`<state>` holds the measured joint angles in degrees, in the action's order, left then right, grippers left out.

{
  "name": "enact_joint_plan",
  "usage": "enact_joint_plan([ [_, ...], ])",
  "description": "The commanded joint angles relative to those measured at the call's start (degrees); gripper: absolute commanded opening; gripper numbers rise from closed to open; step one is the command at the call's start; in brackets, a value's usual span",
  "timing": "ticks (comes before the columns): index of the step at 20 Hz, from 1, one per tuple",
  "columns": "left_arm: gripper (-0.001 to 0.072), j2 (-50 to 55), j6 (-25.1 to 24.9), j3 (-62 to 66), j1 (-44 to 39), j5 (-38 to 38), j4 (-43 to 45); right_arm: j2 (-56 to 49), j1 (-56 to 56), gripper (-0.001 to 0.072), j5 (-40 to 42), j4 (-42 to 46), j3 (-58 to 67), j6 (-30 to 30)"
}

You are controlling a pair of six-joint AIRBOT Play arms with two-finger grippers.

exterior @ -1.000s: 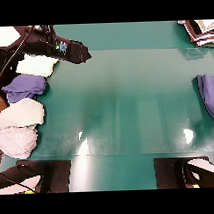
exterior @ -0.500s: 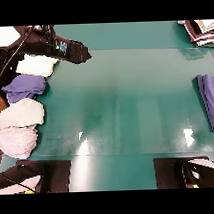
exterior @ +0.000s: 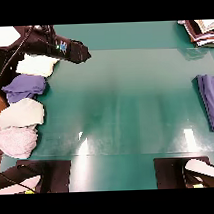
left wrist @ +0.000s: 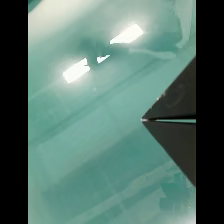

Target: Fold the shirts.

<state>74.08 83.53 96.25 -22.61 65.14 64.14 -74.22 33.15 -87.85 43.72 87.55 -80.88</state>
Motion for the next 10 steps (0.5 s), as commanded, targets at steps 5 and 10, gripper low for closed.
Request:
enact_joint_plan([
  [5,0.0026,0.0,0.0,0.0,0.0,-0.2,0.0,0.0,-26.1,0.0014,-0.6,-1.6,0.3,1.6],
  [10,0.0026,0.0,0.0,0.0,0.0,-0.2,0.0,0.0,-30.6,0.0014,-0.7,-1.6,0.3,2.9],
])
